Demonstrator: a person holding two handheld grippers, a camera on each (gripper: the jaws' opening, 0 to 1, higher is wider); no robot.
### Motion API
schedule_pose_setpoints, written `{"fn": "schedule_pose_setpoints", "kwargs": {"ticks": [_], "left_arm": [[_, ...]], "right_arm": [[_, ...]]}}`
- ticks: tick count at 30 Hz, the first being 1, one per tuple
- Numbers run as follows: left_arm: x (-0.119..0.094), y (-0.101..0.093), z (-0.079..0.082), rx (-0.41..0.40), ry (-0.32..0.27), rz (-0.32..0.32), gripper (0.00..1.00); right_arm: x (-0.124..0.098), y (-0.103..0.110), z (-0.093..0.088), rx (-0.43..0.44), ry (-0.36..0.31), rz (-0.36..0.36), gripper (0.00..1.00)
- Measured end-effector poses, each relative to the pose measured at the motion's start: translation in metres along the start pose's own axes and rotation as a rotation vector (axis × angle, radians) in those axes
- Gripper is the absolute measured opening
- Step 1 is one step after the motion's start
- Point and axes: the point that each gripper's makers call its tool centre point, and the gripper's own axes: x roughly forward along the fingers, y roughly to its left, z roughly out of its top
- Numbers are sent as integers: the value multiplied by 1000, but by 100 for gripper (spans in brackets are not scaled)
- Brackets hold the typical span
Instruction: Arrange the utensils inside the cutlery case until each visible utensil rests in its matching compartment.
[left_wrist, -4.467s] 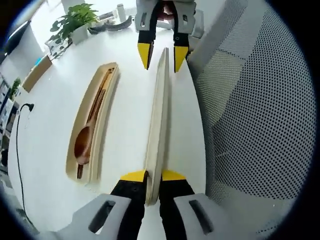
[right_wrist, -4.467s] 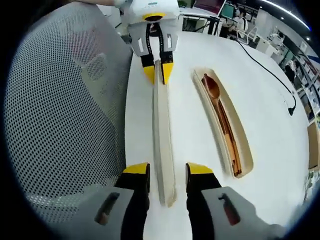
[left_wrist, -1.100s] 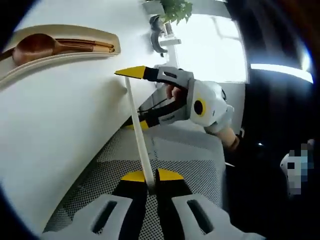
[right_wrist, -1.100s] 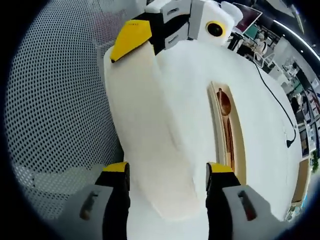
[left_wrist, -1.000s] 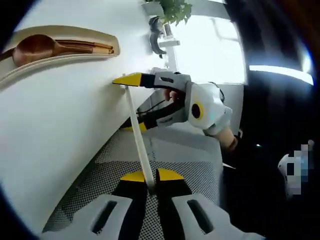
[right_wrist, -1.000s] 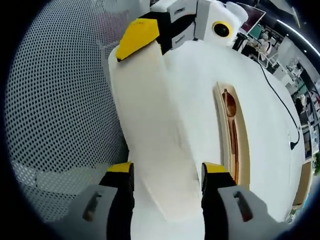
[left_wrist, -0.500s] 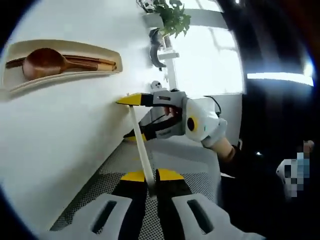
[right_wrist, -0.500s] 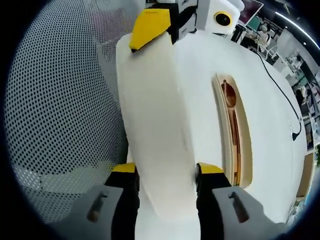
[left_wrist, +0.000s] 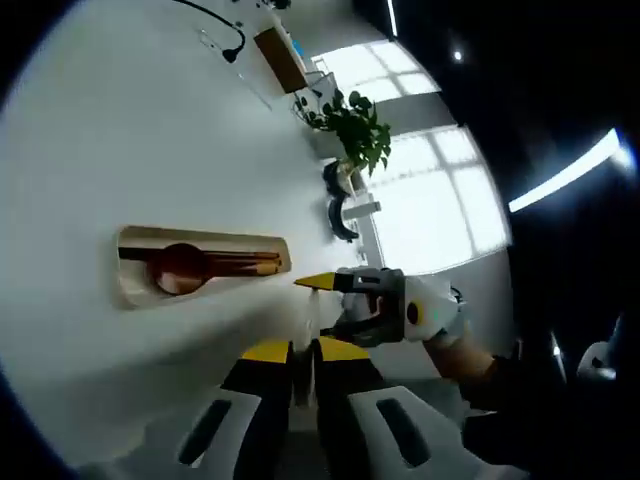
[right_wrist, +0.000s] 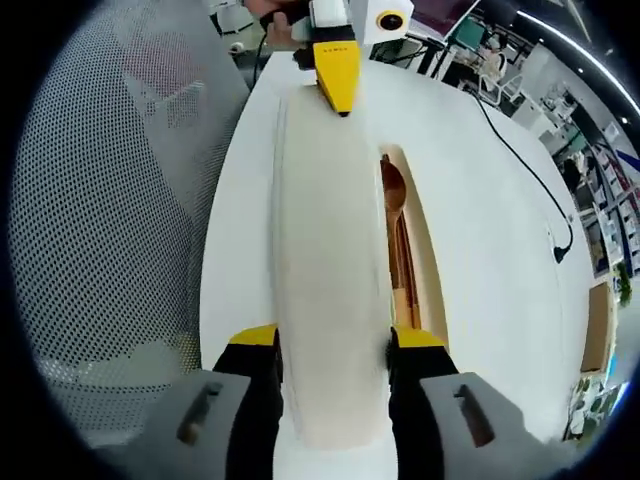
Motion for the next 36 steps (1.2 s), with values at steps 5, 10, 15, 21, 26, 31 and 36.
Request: {"fn": "schedule_pose_setpoints", "kwargs": {"ticks": [5, 10, 15, 21, 26, 31, 36], "left_arm": [[-5, 14, 9, 4, -47, 71, 11], [-13, 23, 26, 44, -76, 145, 12], [-26, 34, 40, 42, -63, 209, 12], [-25, 53, 48, 45, -61, 303, 13], [-21, 70, 45, 73, -32, 374, 13], [-24, 76, 52, 71, -38, 400, 13], [-22, 80, 50, 82, -15, 432, 13]], "right_arm": [[0, -21, 3, -49, 37, -5, 39], [5, -39, 13, -57, 42, -4, 39], [16, -50, 24, -54, 30, 19, 39], [28, -61, 29, -33, 47, 57, 39], [36, -64, 24, -51, 80, 82, 39], [45, -62, 25, -3, 76, 112, 39], [51, -62, 24, 2, 86, 131, 39]]}}
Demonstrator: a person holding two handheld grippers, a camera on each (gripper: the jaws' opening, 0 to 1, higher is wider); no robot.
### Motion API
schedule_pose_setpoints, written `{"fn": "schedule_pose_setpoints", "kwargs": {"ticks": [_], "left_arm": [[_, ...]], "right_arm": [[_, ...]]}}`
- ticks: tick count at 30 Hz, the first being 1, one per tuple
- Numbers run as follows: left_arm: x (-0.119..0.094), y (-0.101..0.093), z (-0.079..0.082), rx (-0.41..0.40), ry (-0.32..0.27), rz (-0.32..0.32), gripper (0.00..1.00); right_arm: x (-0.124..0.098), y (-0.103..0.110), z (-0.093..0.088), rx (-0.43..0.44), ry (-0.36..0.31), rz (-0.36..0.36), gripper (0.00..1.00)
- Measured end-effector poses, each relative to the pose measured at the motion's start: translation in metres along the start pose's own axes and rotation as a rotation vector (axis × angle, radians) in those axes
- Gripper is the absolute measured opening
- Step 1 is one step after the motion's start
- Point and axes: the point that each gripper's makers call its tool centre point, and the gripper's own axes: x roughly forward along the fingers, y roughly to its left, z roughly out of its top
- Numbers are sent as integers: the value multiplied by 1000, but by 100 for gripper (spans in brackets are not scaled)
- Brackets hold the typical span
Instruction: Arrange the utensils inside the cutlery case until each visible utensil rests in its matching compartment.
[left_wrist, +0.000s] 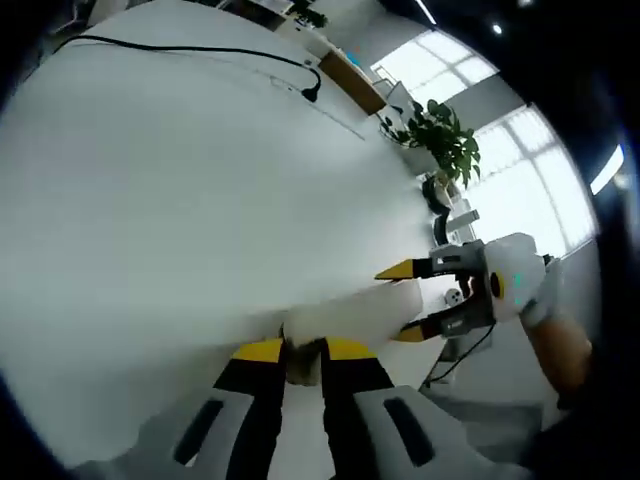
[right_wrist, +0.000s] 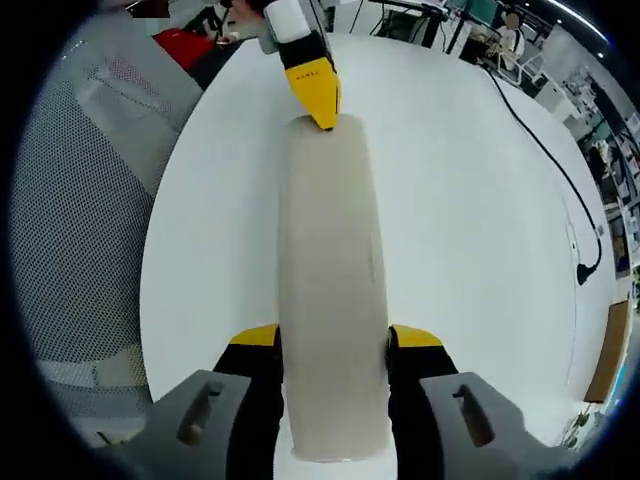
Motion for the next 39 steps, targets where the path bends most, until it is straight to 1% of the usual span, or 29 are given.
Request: {"fn": "schedule_pose_setpoints", "kwargs": {"ticks": [8, 10, 14, 17, 19, 20, 21, 22, 23, 25, 28, 30, 32, 35, 36, 37, 38, 39], "left_arm": [[2, -4, -1, 18, 0, 10, 13], [2, -4, -3, 24, 12, 15, 13], [0, -4, -5, 39, 17, 26, 14], [0, -3, -5, 39, 22, 36, 14], [0, -1, -6, 71, 36, 55, 15], [-2, 10, -5, 134, 42, 120, 11], [-2, 11, -6, 210, 58, 122, 12], [0, 7, -3, 210, 38, 103, 11], [-1, 8, -5, 185, 42, 111, 11], [2, 11, -4, 190, 44, 105, 12], [5, 13, -3, 168, 41, 95, 14], [6, 14, -1, 160, 32, 95, 14], [6, 15, 0, 134, 46, 88, 13], [7, 16, 0, 130, 61, 88, 12], [8, 19, 1, 137, 65, 107, 11], [9, 16, 2, 136, 62, 96, 11], [10, 16, 2, 109, 72, 99, 11], [10, 16, 2, 119, 77, 100, 10]], "right_arm": [[3, 2, -6, 20, 6, 32, 39], [4, 3, -6, 7, 14, 37, 39], [5, 4, -5, -5, 16, 43, 39], [8, 4, -6, -15, 39, 50, 39], [8, 4, -6, -26, 44, 47, 39], [8, 4, -6, -28, 47, 45, 39], [9, 4, -6, -31, 46, 46, 39], [9, 5, -6, -33, 48, 46, 39], [8, 5, -6, -28, 52, 47, 39], [9, 4, -6, -28, 50, 49, 39], [9, 4, -7, -17, 47, 58, 39], [11, 5, -8, 14, 45, 80, 39], [11, 5, -8, 7, 46, 86, 39], [11, 6, -8, -4, 48, 91, 38], [11, 5, -7, 0, 46, 88, 38], [11, 5, -7, 10, 45, 92, 38], [11, 5, -7, 7, 42, 94, 39], [11, 5, -7, 10, 39, 95, 39]]}}
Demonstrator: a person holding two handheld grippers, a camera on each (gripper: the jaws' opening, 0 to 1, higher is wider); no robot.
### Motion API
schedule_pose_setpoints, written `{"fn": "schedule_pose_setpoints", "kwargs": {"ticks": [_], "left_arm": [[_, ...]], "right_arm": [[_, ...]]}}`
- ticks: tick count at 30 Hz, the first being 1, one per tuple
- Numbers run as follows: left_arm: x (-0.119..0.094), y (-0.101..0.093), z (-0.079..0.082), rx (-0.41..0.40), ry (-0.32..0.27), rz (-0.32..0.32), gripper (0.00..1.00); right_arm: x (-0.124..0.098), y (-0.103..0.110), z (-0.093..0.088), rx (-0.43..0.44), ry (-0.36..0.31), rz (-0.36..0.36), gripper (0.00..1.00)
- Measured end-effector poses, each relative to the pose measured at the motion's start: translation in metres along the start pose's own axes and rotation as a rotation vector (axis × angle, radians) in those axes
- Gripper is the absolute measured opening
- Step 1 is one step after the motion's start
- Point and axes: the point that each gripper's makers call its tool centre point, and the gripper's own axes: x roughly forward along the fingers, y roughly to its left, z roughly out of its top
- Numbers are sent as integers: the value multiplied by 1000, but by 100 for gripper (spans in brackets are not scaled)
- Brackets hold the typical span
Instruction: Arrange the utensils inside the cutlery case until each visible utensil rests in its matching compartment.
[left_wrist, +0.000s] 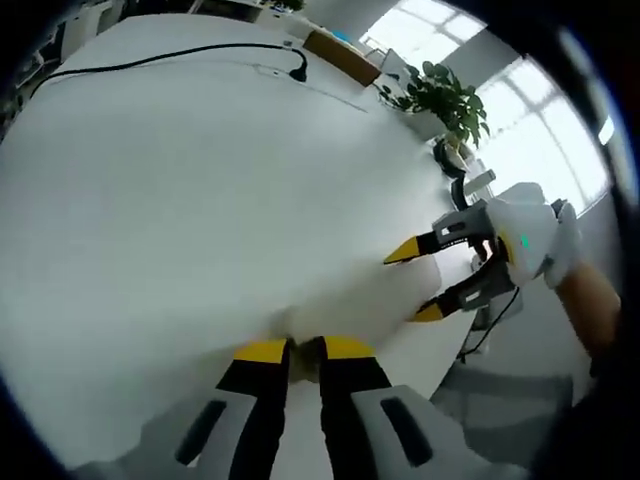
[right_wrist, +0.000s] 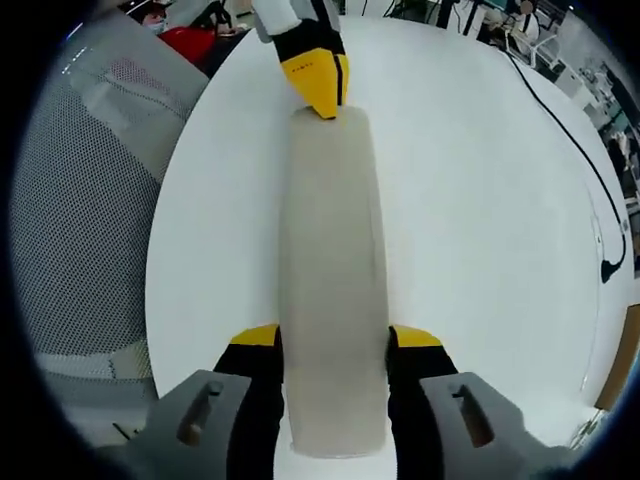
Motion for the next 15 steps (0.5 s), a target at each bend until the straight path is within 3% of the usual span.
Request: {"fn": "schedule_pose_setpoints", "kwargs": {"ticks": [9, 15], "left_arm": [[-1, -5, -2, 66, 14, 37, 10], [-2, -2, -3, 54, 21, 50, 11]], "right_arm": [[1, 0, -1, -23, 36, -11, 39], [-21, 1, -6, 36, -44, -50, 36]]}}
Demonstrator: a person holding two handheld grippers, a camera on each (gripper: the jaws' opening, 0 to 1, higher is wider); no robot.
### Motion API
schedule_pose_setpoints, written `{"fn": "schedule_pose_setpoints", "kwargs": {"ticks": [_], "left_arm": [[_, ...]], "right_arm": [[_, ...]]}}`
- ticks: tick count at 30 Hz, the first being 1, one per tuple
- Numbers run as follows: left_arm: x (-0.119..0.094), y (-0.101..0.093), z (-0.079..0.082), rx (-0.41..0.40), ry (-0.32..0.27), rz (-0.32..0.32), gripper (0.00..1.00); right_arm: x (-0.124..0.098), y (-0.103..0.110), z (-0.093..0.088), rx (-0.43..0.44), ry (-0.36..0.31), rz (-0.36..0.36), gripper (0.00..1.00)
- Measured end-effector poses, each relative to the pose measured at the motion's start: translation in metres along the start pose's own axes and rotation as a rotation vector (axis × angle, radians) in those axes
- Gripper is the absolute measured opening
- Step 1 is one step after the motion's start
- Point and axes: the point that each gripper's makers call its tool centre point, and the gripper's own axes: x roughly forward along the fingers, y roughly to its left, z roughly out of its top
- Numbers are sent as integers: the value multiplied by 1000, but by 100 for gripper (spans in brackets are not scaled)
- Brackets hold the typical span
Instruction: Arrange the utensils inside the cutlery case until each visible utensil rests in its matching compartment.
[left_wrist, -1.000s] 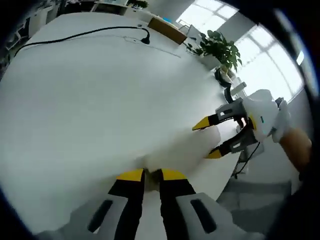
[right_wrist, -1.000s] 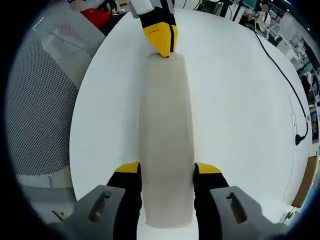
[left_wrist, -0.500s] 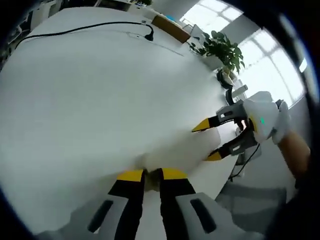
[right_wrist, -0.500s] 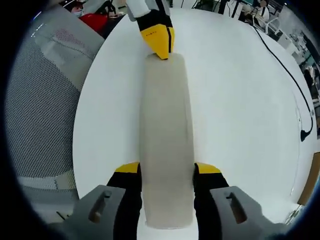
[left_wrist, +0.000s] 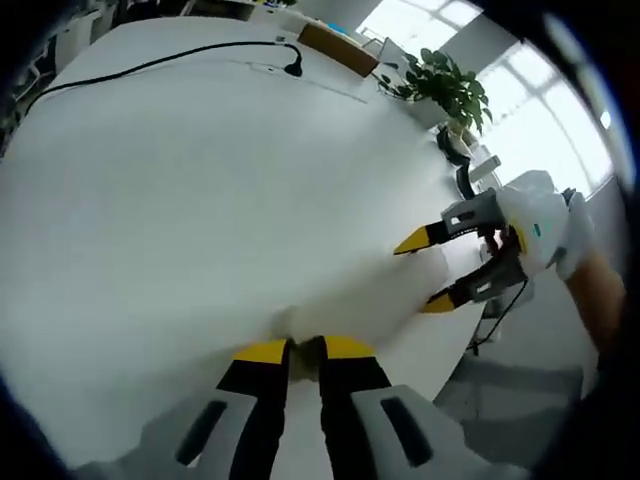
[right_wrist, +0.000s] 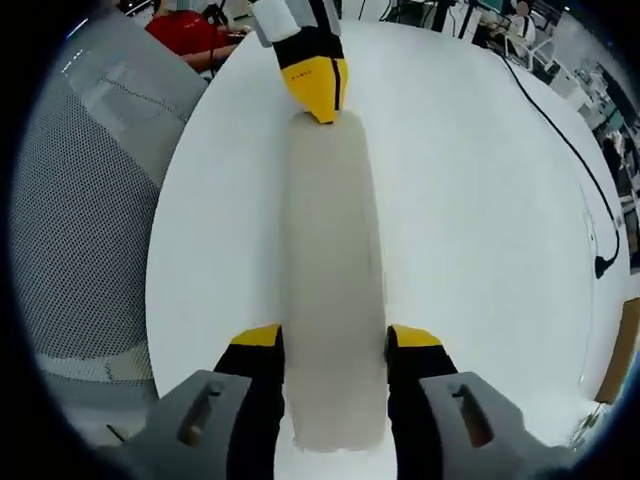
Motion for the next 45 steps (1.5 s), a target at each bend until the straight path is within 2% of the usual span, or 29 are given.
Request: {"fn": "schedule_pose_setpoints", "kwargs": {"ticks": [3, 4, 6, 7, 9, 10, 11, 13, 15, 17, 19, 20, 21, 22, 23, 24, 26, 28, 32, 33, 36, 38, 41, 44, 45], "left_arm": [[-1, 0, -1, -39, 10, 14, 12], [-1, 0, -1, -36, 6, 10, 12], [-3, 1, -2, -64, -8, -3, 12], [-5, -1, -1, -118, -29, -18, 11], [-12, 1, 16, -91, -139, -29, 7], [-17, 0, 20, -114, -162, -35, 5], [-21, -2, 21, -133, -152, -39, 6], [-28, -15, 29, -103, -163, -54, 6], [-28, -30, 30, -34, -140, -77, 4], [-23, -42, 19, 22, -63, -93, 1], [-16, -41, 10, 110, 4, -47, 0], [-13, -29, 5, 210, 51, 37, 0], [-10, -23, 3, 263, 70, 80, 0], [-8, -23, 0, 277, 86, 87, 0], [-4, -28, -9, 263, 134, 63, 0], [-3, -31, -12, 247, 146, 46, 0], [-1, -30, -4, 255, 116, 52, 0], [0, -28, -2, 250, 130, 74, 0], [3, -23, -2, 345, 210, 110, 0], [3, -24, -3, 340, 220, 124, 0], [5, -22, -4, 365, 257, 147, 0], [-2, -23, -5, 408, 274, 155, 0], [-4, -17, -1, 342, 275, 119, 0], [-6, -17, 0, 343, 287, 111, 0], [-4, -18, -2, 287, 280, 98, 0]], "right_arm": [[-25, 1, 0, 78, -105, -22, 36], [-36, -2, -4, 131, -148, -45, 34], [-47, -7, -16, 222, -179, -76, 25], [-49, -9, -23, 255, -177, -91, 20], [-51, -10, -38, 281, -155, -120, 9], [-47, -7, -46, 291, -127, -121, 5], [-44, -3, -52, 303, -105, -113, 2], [-39, 3, -53, 296, -101, -108, 0], [-34, 6, -54, 317, -93, -98, 0], [-32, 6, -51, 341, -91, -94, 0], [-30, 5, -49, 352, -77, -92, 0], [-30, 6, -49, 351, -61, -92, 0], [-31, 5, -51, 343, -39, -100, 0], [-30, 4, -52, 340, -27, -106, 0], [-30, 4, -54, 331, -6, -111, 0], [-29, 3, -54, 330, -4, -111, 0], [-27, 3, -53, 338, -5, -102, 0], [-27, 4, -53, 328, 11, -105, 0], [-25, 4, -53, 302, 75, -102, 0], [-24, 4, -54, 286, 102, -103, 0], [-23, 0, -54, 292, 125, -111, 0], [-24, 1, -55, 345, 114, -90, 0], [-25, 0, -56, 387, 91, -77, 0], [-26, 1, -55, 374, 79, -48, 0], [-28, -2, -55, 400, 65, -49, 0]]}}
